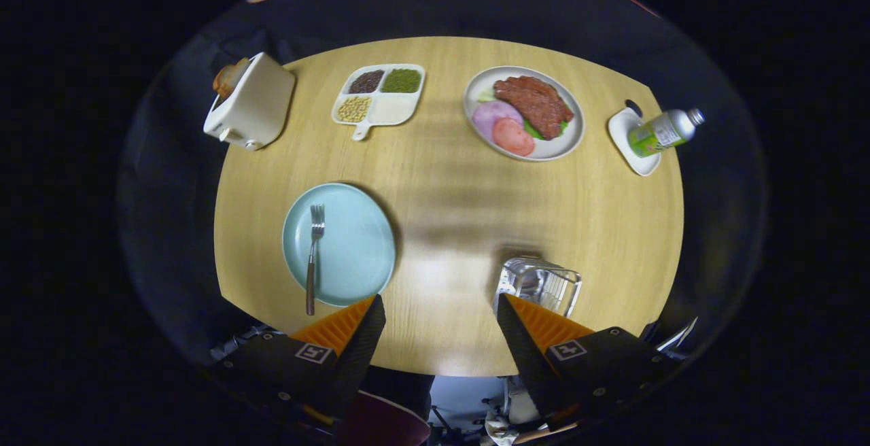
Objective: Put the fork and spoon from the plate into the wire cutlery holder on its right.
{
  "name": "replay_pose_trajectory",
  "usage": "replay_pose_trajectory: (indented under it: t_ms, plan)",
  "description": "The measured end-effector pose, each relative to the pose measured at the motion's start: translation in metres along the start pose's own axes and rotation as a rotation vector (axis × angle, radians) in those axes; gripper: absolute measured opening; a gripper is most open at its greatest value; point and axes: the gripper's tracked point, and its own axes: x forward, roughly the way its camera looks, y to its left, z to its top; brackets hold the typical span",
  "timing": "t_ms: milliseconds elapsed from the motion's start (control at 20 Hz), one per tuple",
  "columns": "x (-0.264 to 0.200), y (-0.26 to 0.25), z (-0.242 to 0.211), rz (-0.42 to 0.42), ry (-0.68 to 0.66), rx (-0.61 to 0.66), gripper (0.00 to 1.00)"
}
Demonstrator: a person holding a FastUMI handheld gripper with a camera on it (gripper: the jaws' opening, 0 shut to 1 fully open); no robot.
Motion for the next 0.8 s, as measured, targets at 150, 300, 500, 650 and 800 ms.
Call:
replay_pose_trajectory:
  t_ms: [150, 300, 500, 650, 800]
  plan:
    - [0.022, 0.05, 0.001, 0.031, 0.024, -0.036, 1.0]
    - [0.039, 0.092, 0.006, 0.052, 0.04, -0.064, 1.0]
    - [0.06, 0.13, 0.008, 0.047, 0.056, -0.091, 1.0]
    - [0.078, 0.147, 0.006, 0.031, 0.072, -0.095, 1.0]
    - [0.095, 0.154, 0.003, 0.011, 0.081, -0.082, 0.99]
